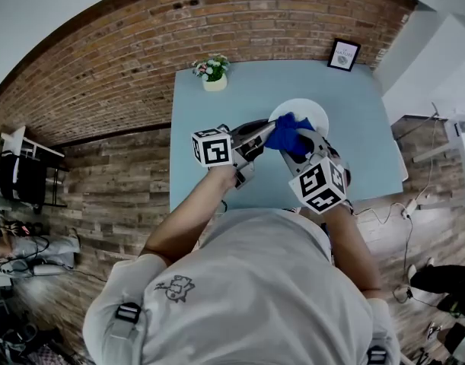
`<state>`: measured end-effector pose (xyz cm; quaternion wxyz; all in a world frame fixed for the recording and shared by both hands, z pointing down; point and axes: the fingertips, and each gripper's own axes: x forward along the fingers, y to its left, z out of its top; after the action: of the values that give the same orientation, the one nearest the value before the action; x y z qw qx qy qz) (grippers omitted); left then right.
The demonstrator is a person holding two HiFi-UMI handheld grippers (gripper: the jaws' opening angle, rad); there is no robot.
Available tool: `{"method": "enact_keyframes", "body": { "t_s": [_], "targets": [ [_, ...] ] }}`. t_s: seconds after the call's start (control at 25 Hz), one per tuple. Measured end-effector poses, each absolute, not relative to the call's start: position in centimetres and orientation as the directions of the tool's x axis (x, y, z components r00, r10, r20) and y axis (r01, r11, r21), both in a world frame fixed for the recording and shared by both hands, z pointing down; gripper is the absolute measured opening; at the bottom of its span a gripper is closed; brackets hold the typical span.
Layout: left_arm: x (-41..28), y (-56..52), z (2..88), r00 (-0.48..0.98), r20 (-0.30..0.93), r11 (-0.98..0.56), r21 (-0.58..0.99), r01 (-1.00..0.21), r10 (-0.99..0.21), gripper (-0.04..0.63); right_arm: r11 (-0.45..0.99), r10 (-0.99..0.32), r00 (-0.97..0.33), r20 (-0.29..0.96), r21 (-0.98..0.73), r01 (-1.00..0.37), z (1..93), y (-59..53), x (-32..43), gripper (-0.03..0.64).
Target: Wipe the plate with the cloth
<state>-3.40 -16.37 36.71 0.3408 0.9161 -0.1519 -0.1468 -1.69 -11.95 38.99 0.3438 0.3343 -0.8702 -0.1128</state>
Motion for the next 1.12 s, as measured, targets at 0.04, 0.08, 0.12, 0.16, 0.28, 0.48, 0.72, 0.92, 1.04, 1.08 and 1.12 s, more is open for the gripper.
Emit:
{"method": "enact_keyframes", "body": {
  "t_s": [0.04,0.08,0.12,0.16,0.28,0.48,0.72,0.92,1.04,1.08,1.12],
  "targets": [
    [-3.6,-16.5,36.7,0.907,-0.169,-0.718,0.672,-0.18,-0.385,0.023,0.77,-0.636,-0.554,0.537,0.398,-0.499,39.7,-11.5,-1.8,0.135],
    [-3.8,-16.6,36.7,0.905,-0.171,-0.715,0.676,-0.18,-0.389,0.023,0.787,-0.614,-0.566,0.55,0.367,-0.497,40.4,-11.0,-1.8,0.135],
    [-4.1,-16.7,36.8,0.904,-0.17,-0.712,0.678,-0.182,-0.392,0.023,0.798,-0.596,-0.574,0.562,0.338,-0.498,41.0,-10.6,-1.7,0.135],
    [-4.5,-16.8,36.9,0.904,-0.166,-0.711,0.678,-0.186,-0.395,0.023,0.804,-0.585,-0.574,0.573,0.317,-0.503,41.5,-10.4,-1.3,0.135],
    [-5.6,-17.3,37.1,0.906,-0.143,-0.723,0.656,-0.214,-0.398,0.023,0.792,-0.59,-0.549,0.592,0.292,-0.536,42.2,-10.9,0.6,0.135],
    [-7.0,-16.9,37.7,0.916,-0.114,-0.75,0.617,-0.239,-0.385,0.021,0.725,-0.653,-0.495,0.574,0.284,-0.627,41.2,-12.0,4.8,0.135],
    [-7.5,-16.1,37.9,0.923,-0.088,-0.791,0.549,-0.269,-0.375,0.018,0.63,-0.744,-0.447,0.496,0.3,-0.716,38.6,-13.5,9.8,0.137],
    [-6.9,-15.2,36.2,0.938,-0.063,-0.878,0.376,-0.295,-0.342,0.018,0.576,-0.799,-0.441,0.409,0.308,-0.757,34.9,-14.5,11.1,0.137],
    [-6.1,-14.4,34.8,0.944,-0.041,-0.926,0.216,-0.311,-0.327,0.018,0.551,-0.825,-0.423,0.376,0.362,-0.752,33.1,-14.8,11.4,0.135],
    [-5.9,-14.1,34.3,0.945,-0.034,-0.935,0.159,-0.317,-0.326,0.018,0.545,-0.831,-0.422,0.363,0.371,-0.752,32.5,-14.8,11.5,0.136],
    [-5.7,-13.9,33.9,0.944,-0.029,-0.941,0.102,-0.324,-0.328,0.018,0.537,-0.837,-0.422,0.349,0.375,-0.755,31.8,-14.8,11.7,0.137]
  ]
}}
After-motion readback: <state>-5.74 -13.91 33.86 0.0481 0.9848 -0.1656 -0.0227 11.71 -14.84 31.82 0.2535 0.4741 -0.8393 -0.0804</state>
